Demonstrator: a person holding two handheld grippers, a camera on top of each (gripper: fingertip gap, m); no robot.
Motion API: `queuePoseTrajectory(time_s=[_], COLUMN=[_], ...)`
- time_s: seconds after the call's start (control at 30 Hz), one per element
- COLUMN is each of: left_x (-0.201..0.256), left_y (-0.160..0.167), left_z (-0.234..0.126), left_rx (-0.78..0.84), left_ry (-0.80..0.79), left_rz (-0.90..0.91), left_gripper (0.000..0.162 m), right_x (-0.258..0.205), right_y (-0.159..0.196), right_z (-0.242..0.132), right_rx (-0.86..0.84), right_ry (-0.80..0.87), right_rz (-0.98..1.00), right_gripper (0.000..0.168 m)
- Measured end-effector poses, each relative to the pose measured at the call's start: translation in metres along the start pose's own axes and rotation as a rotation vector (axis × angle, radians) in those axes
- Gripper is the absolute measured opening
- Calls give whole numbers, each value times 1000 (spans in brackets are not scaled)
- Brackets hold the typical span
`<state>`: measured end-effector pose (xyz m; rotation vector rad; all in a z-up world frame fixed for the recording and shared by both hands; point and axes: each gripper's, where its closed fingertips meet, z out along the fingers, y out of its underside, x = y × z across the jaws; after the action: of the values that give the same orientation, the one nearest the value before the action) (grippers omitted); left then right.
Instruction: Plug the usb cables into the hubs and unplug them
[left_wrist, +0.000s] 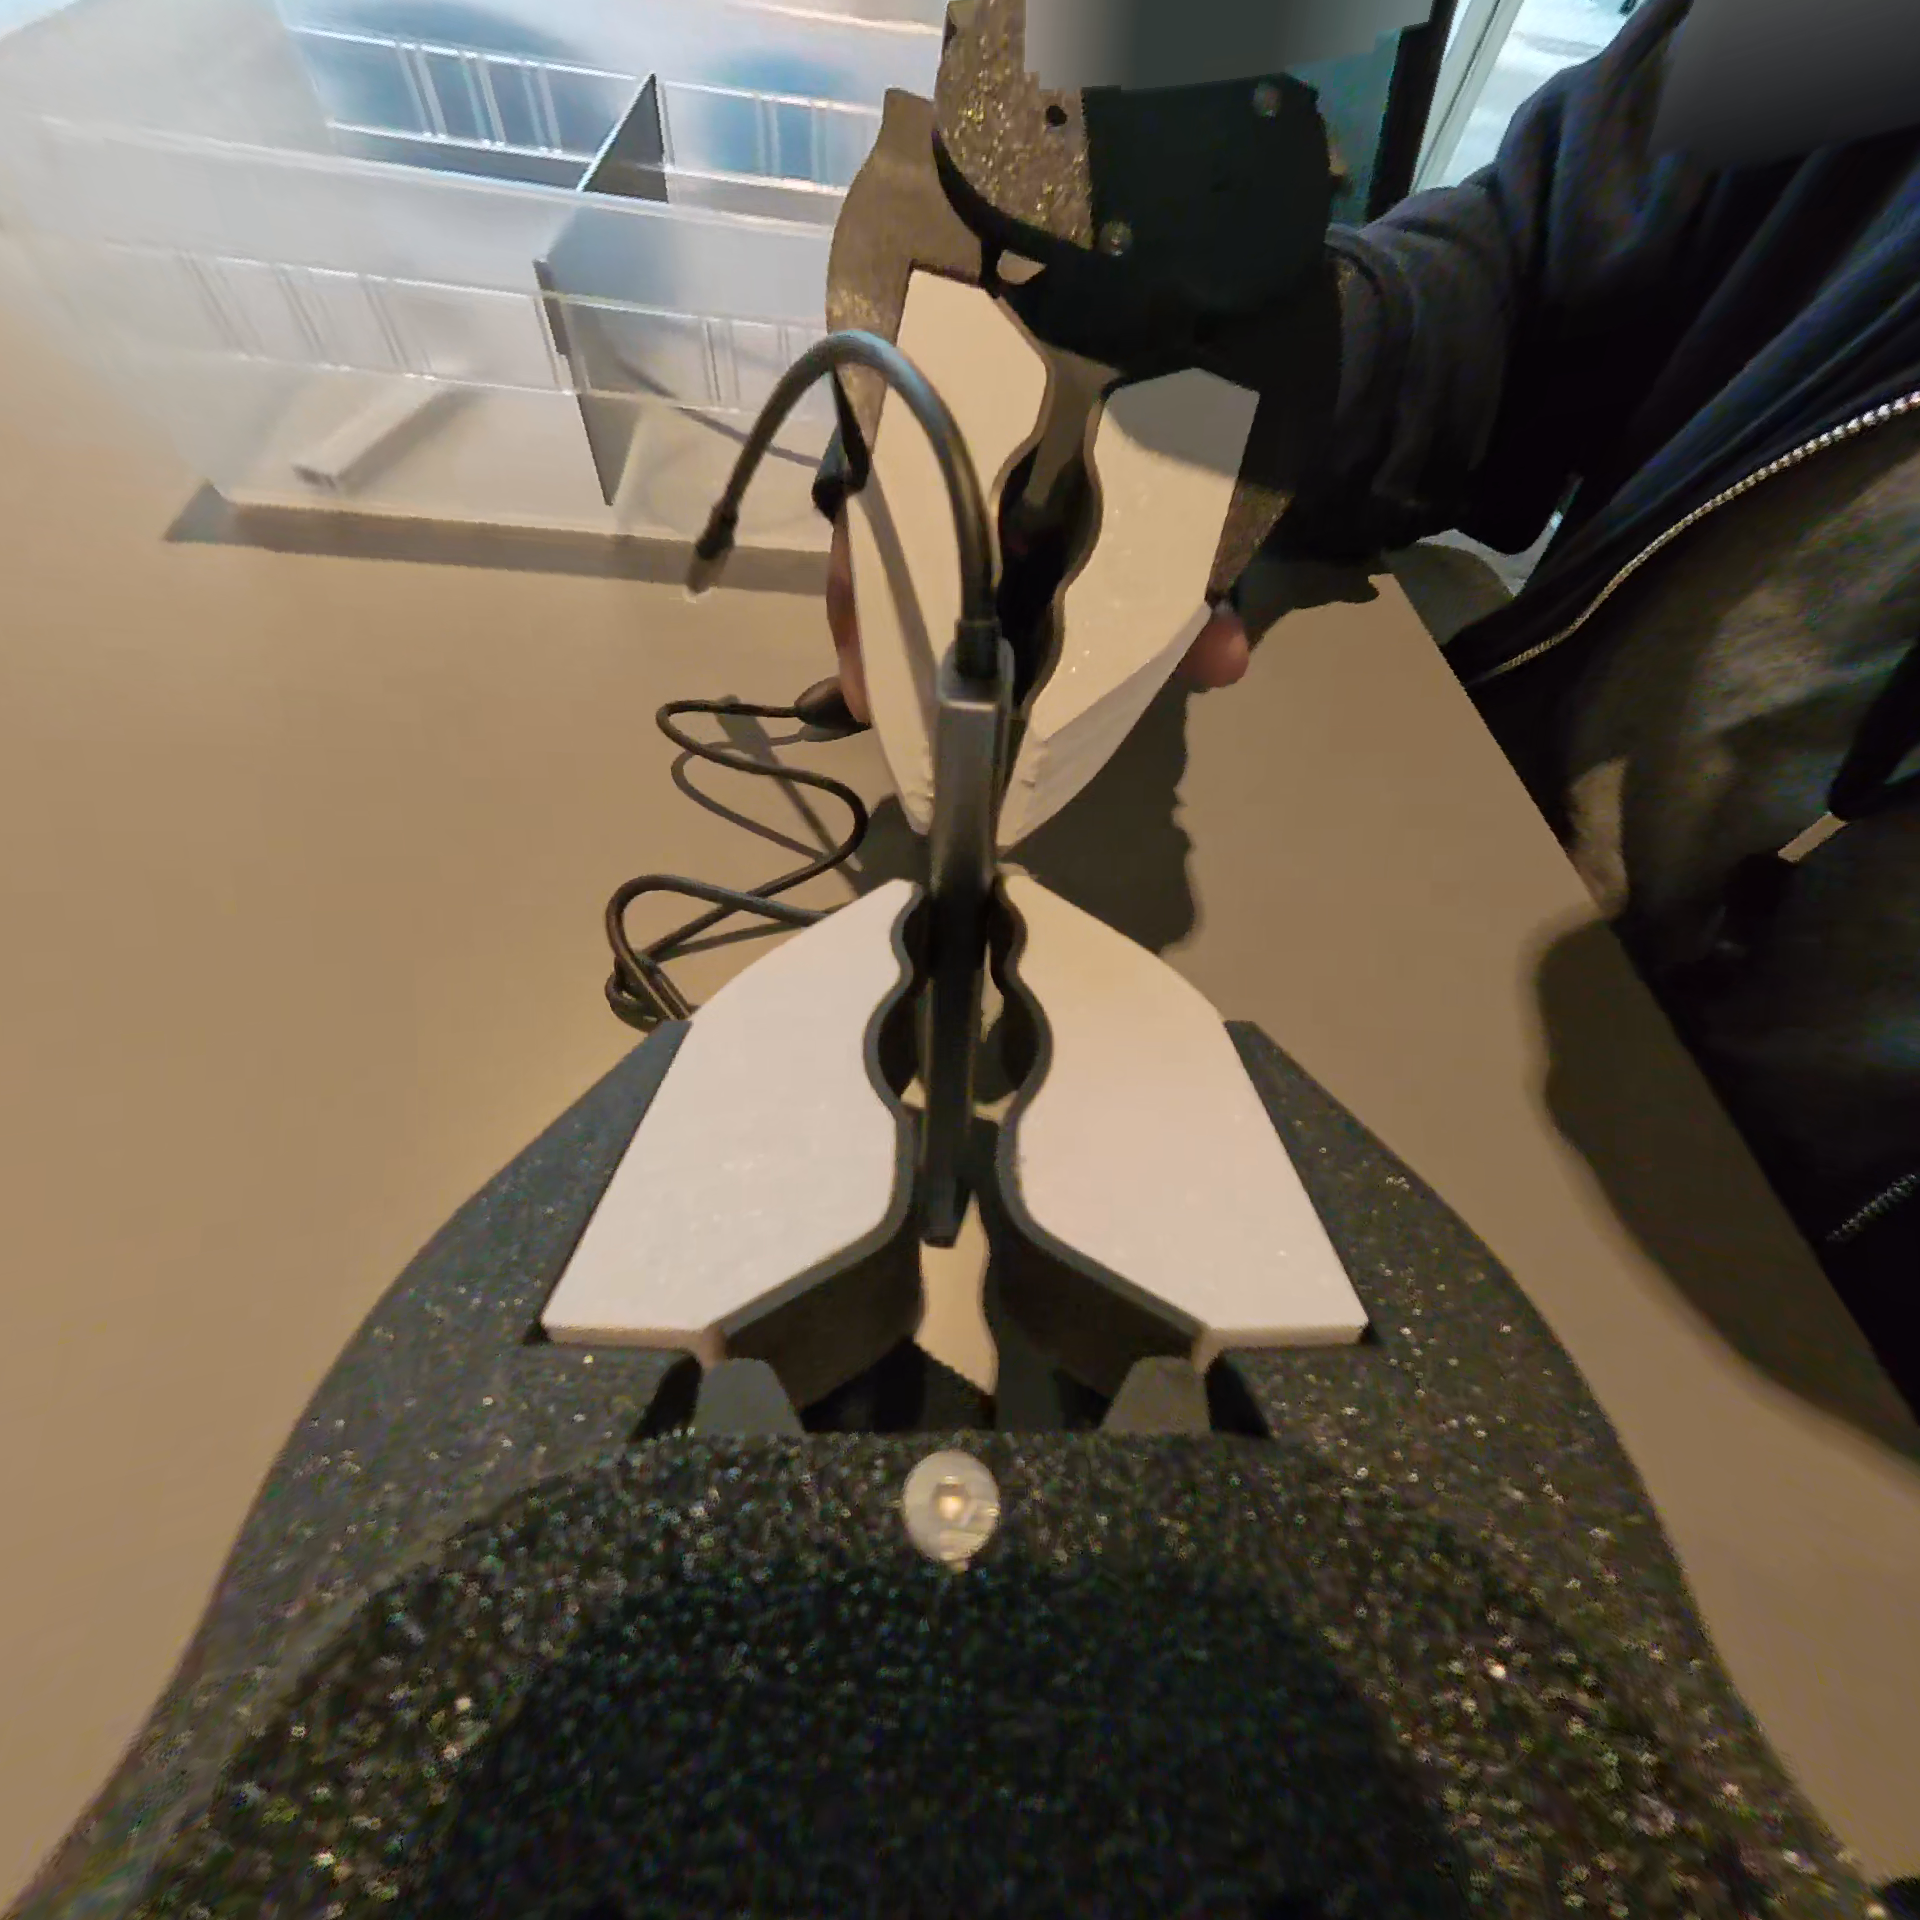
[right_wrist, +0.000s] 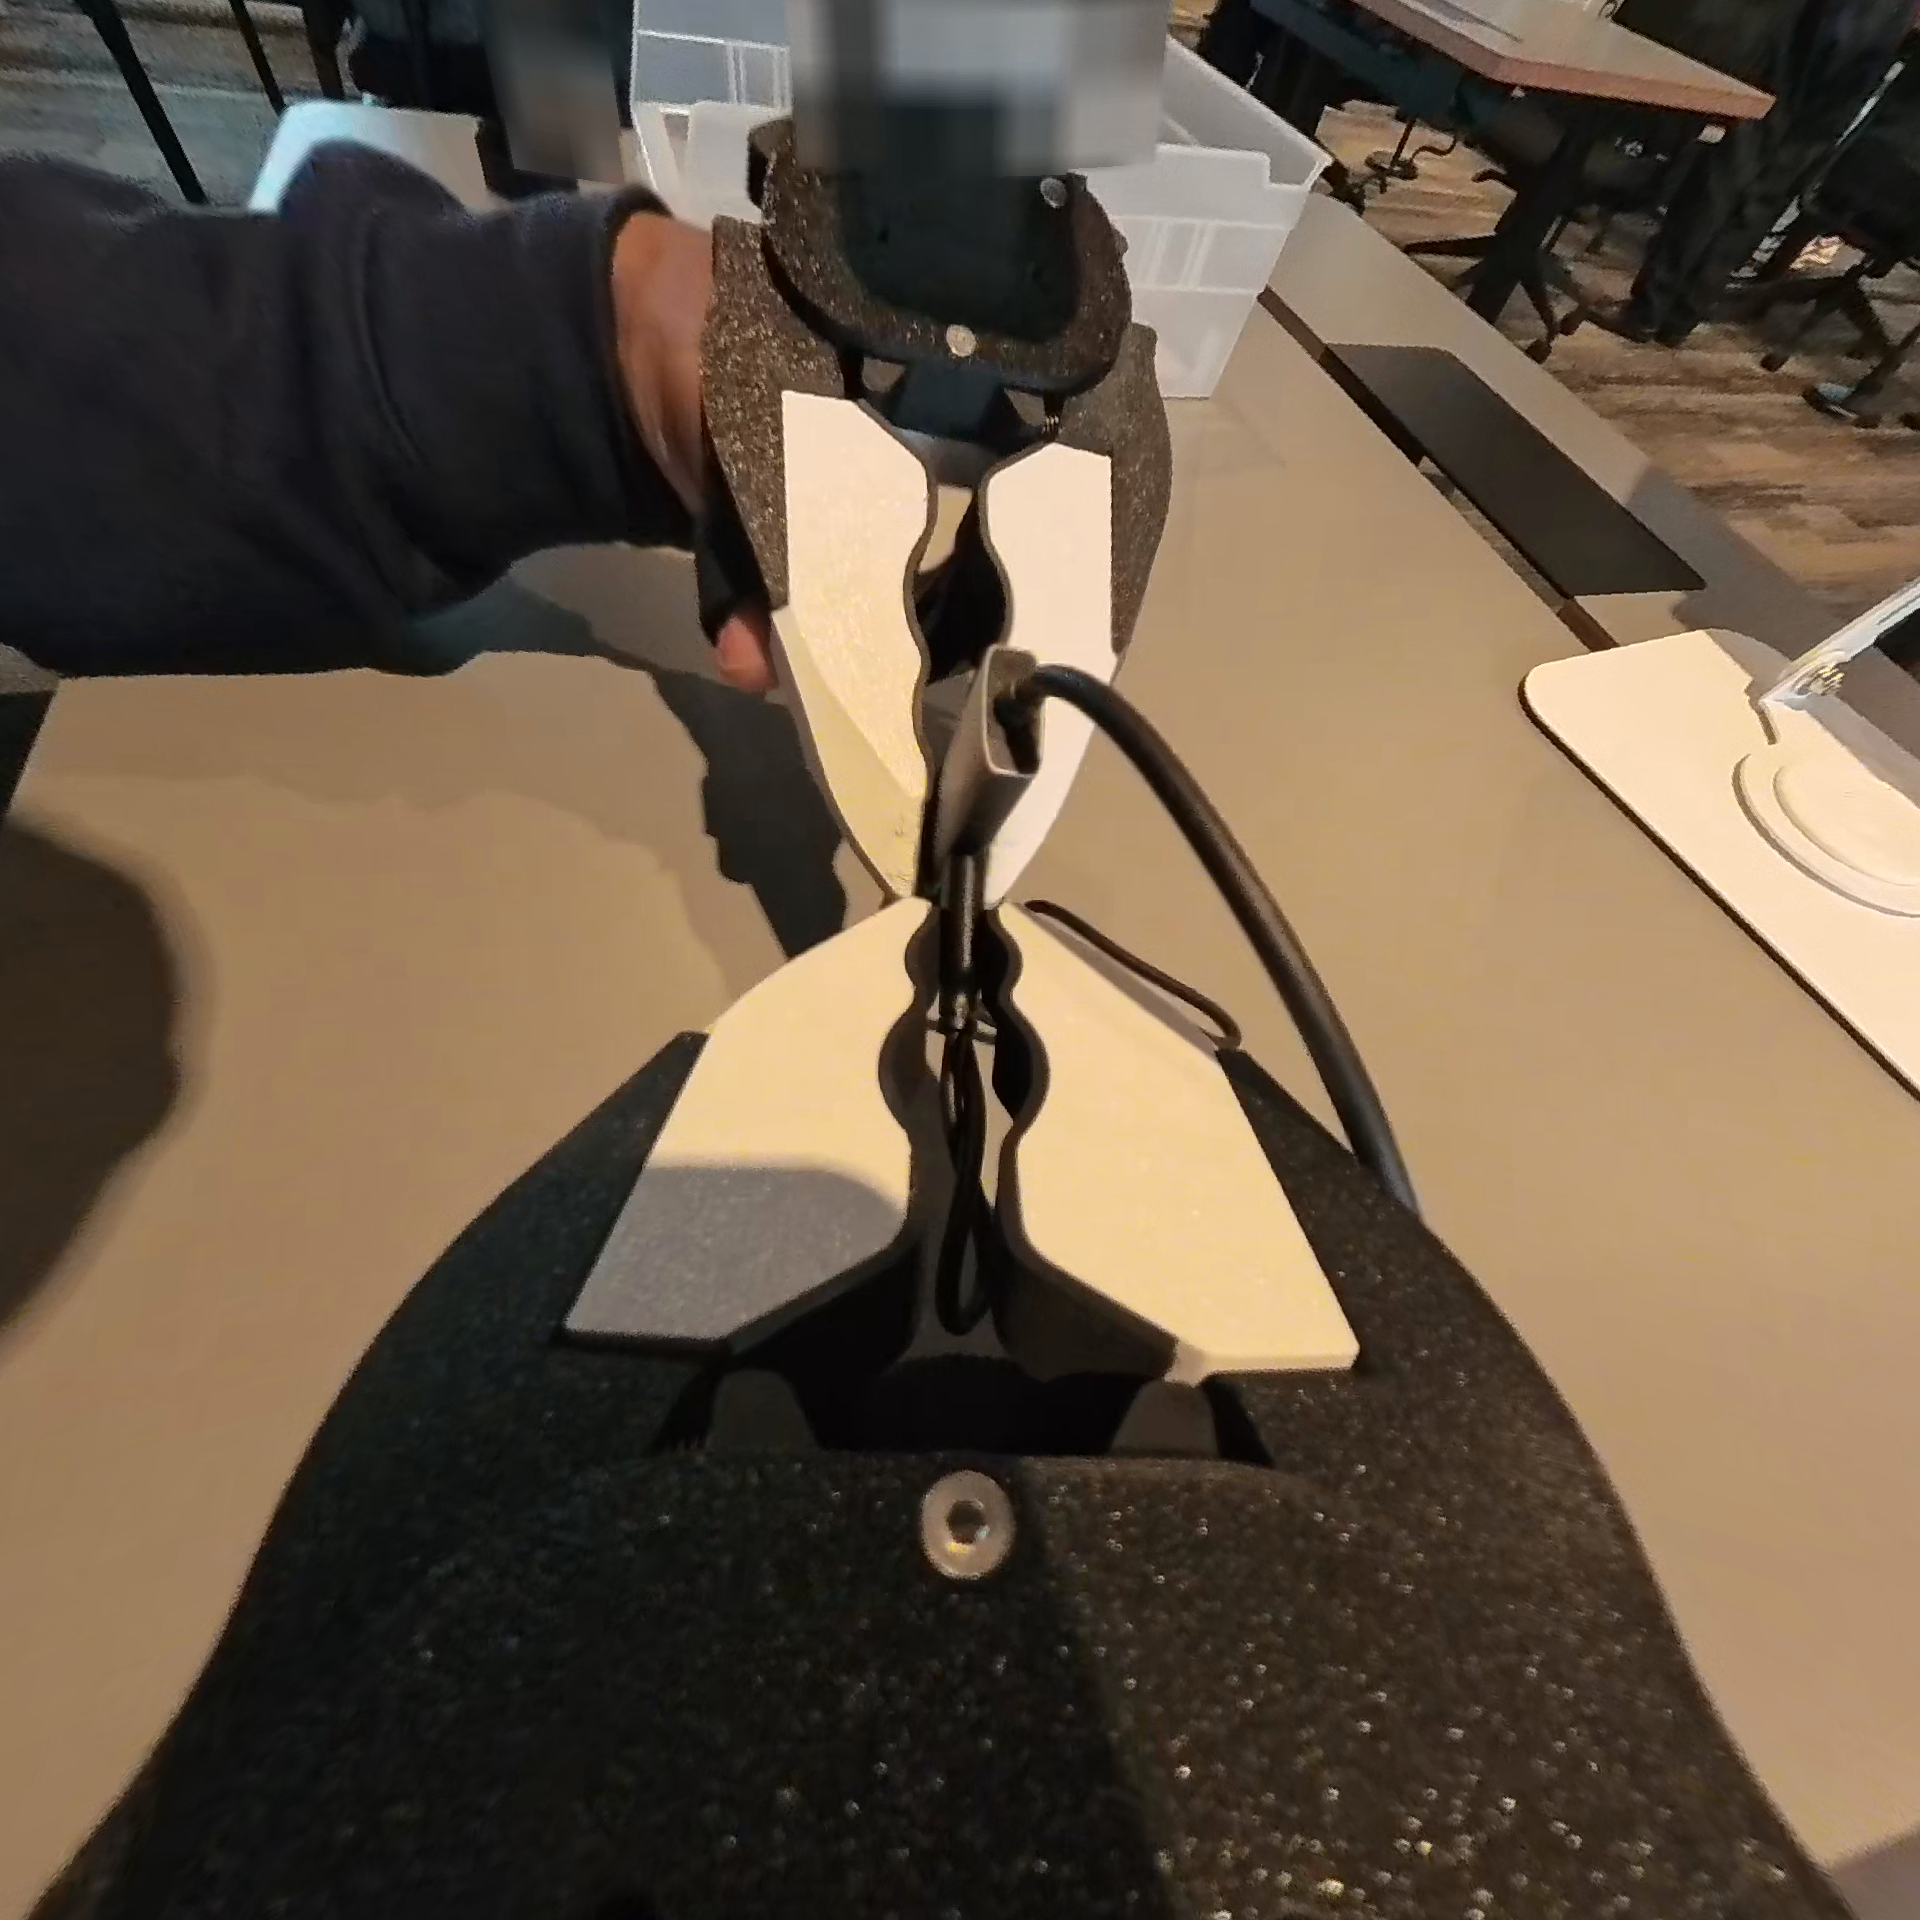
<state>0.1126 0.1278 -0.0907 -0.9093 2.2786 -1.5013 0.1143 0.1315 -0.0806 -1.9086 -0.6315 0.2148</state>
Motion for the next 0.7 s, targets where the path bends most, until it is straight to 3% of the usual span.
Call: queuePoseTrajectory(time_s=[0.4,0.7], left_x=[12,15], left_y=[-12,-16], left_z=[-3,-3], left_rx=[106,80], left_ry=[112,102], left_rz=[-83,-73], left_gripper=[10,10], right_x=[-7,-9], right_y=[-7,-7], right_z=[-8,-12], right_rx=[18,-49], right_ry=[-78,-34], right_rz=[145,87], right_gripper=[7,7])
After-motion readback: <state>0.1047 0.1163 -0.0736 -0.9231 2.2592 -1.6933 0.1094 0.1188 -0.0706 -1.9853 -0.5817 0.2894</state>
